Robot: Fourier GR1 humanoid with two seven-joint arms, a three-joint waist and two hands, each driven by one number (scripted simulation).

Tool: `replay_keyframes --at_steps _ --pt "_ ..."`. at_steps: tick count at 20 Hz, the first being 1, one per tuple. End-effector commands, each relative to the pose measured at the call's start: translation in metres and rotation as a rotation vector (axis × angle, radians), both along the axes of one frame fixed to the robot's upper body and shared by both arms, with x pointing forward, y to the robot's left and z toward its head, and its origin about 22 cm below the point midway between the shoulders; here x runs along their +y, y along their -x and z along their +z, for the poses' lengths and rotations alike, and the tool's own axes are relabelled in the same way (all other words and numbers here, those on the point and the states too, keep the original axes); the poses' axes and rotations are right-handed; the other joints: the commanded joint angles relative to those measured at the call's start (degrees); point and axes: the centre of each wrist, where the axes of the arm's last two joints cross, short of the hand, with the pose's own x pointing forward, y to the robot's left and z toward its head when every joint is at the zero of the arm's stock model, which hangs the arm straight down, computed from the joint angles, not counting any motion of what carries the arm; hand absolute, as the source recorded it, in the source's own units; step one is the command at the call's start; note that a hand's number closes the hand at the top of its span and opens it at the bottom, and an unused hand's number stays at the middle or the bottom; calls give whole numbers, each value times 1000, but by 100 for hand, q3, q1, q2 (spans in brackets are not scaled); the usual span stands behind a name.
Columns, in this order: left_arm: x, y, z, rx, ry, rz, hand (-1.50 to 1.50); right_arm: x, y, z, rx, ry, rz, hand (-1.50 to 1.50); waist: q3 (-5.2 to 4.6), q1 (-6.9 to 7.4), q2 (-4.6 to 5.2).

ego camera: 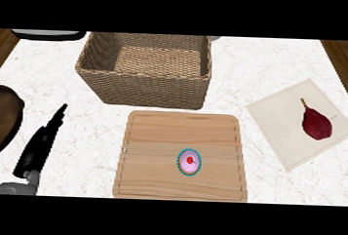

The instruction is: Pick the cupcake from the cutting board and place it in the basket

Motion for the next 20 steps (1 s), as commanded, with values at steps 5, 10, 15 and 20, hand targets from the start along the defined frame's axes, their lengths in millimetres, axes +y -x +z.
replay_keyframes --at_steps 5,10,15,20 --pt "2 0 5 2 8 -14 0 19 -2 7 -26 26 -26 -150 -4 -9 6" --pt "7 28 -13 -16 -18 -1 0 11 -35 -9 -14 30 -33 -150 -1 23 0" --pt "-9 2 10 4 1 0 0 -4 -42 -10 19 57 -42 -150 2 16 -3" --pt "0 -6 17 -9 -5 14 0 16 -74 -6 42 54 -63 -150 -1 7 3"
